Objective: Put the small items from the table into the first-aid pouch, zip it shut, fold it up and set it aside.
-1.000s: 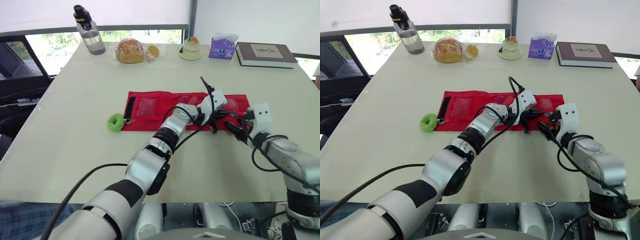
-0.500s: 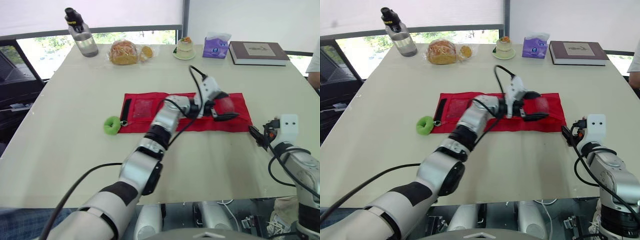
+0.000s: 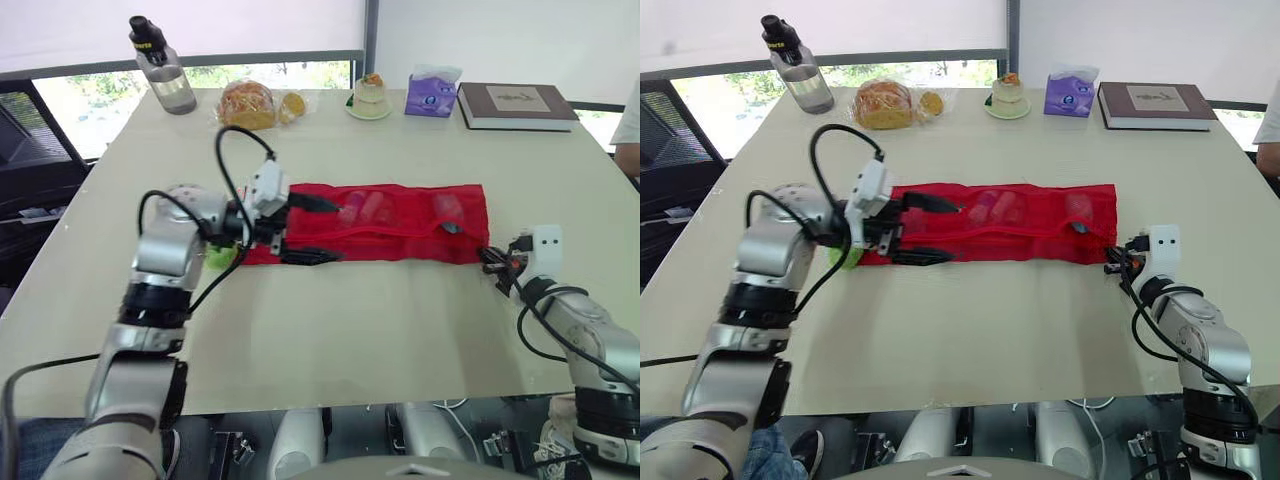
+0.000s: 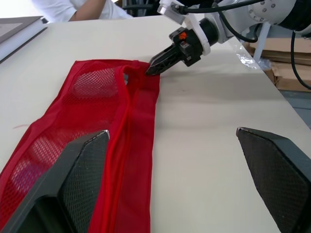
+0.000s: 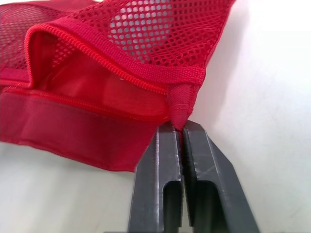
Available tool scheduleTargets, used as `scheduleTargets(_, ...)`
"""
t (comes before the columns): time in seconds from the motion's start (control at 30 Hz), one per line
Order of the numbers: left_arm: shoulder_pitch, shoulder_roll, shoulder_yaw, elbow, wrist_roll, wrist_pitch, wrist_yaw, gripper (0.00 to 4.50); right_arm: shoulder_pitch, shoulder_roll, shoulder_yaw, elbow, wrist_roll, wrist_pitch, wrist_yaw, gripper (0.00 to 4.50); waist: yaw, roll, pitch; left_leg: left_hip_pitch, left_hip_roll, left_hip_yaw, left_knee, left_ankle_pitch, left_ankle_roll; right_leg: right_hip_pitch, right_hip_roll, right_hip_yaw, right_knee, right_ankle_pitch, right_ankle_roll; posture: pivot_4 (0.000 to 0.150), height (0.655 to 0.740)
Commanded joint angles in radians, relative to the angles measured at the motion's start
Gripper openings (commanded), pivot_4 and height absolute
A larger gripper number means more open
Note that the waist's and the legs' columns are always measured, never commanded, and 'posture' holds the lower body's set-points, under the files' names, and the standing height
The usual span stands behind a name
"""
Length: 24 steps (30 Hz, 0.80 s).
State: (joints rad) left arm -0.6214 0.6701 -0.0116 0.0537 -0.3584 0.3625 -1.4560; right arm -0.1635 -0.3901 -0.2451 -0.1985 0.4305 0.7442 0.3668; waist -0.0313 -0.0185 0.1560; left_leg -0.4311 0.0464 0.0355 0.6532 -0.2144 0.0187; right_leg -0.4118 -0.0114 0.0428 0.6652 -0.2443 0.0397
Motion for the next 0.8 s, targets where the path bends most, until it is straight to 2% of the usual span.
scheduleTargets(0.03, 0.057, 0.044, 0.064, -0.147, -0.075, 0.061, 0.051, 4.5, 0.019, -0.063, -0.037, -0.014, -0.015, -0.023, 0.018, 0.03, 0.002, 0.0, 0.0, 0.0, 0.0, 0.0, 0.0, 0.0, 0.0, 0.0, 0.0, 0.0, 0.0, 0.0, 0.0, 0.15, 0.74)
scheduleTargets(0.3, 0.16, 0.121, 0.169, -0.302, -0.17, 0.164, 0.165, 4.5, 0.04, -0.331, -0.077, 0.181, -0.224, -0.127, -0.037, 0.03, 0.023, 0.0, 0.0, 0.0, -0.001, 0.002, 0.0, 0.0, 0.0, 0.0, 0.0, 0.0, 0.0, -0.001, 0.0, 0.15, 0.74)
scheduleTargets(0.4, 0.179, 0.128, 0.175, -0.334, -0.188, 0.179, 0.197, 4.5, 0.033, -0.384, -0.072, 0.257, -0.279, -0.15, -0.06, 0.03, 0.02, 0.0, 0.0, 0.0, -0.001, 0.002, 0.0, 0.0, 0.0, 0.0, 0.0, 0.001, 0.0, -0.001, 0.0, 0.15, 0.74)
scheduleTargets(0.43, 0.184, 0.127, 0.18, -0.347, -0.198, 0.189, 0.212, 4.5, 0.033, -0.388, -0.081, 0.257, -0.27, -0.143, -0.049, 0.54, 0.019, 0.0, 0.0, 0.001, -0.001, 0.003, 0.0, 0.0, 0.0, 0.0, 0.0, 0.001, 0.0, 0.0, 0.0, 0.15, 0.74)
scheduleTargets(0.5, 0.191, 0.129, 0.183, -0.361, -0.208, 0.2, 0.234, 4.5, 0.034, -0.385, -0.101, 0.242, -0.248, -0.138, -0.025, 1.06, 0.017, 0.0, 0.0, 0.001, -0.001, 0.003, 0.0, 0.0, 0.0, 0.0, 0.0, 0.001, 0.0, 0.0, 0.0, 0.15, 0.74)
scheduleTargets(0.53, 0.198, 0.131, 0.185, -0.365, -0.211, 0.206, 0.244, 4.5, 0.041, -0.386, -0.121, 0.22, -0.227, -0.149, -0.001, 1.52, 0.017, 0.0, 0.0, 0.001, -0.001, 0.002, 0.0, 0.0, 0.0, 0.0, 0.0, 0.001, 0.0, 0.0, 0.0, 0.15, 0.74)
scheduleTargets(0.63, 0.219, 0.138, 0.193, -0.363, -0.21, 0.223, 0.277, 4.5, 0.067, -0.423, -0.189, 0.164, -0.181, -0.166, 0.07, 2.13, 0.014, 0.001, 0.0, 0.001, 0.0, 0.003, -0.001, 0.0, 0.0, 0.0, 0.001, 0.002, 0.0, 0.0, 0.0, 0.15, 0.74)
scheduleTargets(0.67, 0.226, 0.137, 0.195, -0.353, -0.208, 0.231, 0.298, 4.5, 0.082, -0.437, -0.213, 0.141, -0.152, -0.175, 0.119, 2.79, 0.015, 0.001, 0.0, 0.001, 0.0, 0.003, -0.001, 0.0, 0.0, 0.0, 0.001, 0.002, 0.0, 0.0, 0.0, 0.15, 0.74)
scheduleTargets(0.77, 0.229, 0.116, 0.206, -0.301, -0.204, 0.266, 0.379, 4.5, 0.128, -0.471, -0.266, 0.055, -0.071, -0.165, 0.241, 4.13, 0.017, 0.001, 0.001, 0.001, 0.0, 0.003, -0.001, 0.0, 0.0, 0.0, 0.001, 0.002, 0.0, -0.001, 0.002, 0.15, 0.74)
scheduleTargets(0.8, 0.227, 0.106, 0.208, -0.284, -0.204, 0.276, 0.405, 4.5, 0.141, -0.479, -0.276, 0.029, -0.052, -0.161, 0.268, 4.45, 0.018, 0.001, 0.001, 0.002, 0.0, 0.003, -0.001, 0.0, 0.0, 0.0, 0.001, 0.002, 0.0, -0.002, 0.004, 0.15, 0.74)
